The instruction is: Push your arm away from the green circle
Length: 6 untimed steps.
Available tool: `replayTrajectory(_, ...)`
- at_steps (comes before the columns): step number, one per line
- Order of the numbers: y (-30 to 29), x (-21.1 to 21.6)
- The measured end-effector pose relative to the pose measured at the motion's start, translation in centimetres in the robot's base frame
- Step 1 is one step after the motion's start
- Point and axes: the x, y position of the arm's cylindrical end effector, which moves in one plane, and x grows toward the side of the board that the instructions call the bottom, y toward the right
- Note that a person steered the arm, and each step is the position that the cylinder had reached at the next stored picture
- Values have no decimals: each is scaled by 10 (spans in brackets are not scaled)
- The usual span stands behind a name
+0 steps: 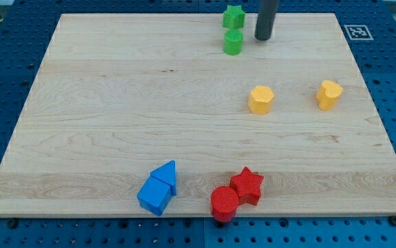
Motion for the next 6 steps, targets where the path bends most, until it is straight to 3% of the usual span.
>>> replayTrajectory(2, -15, 15)
replayTrajectory(5, -65, 132)
replayTrajectory(6, -66, 132)
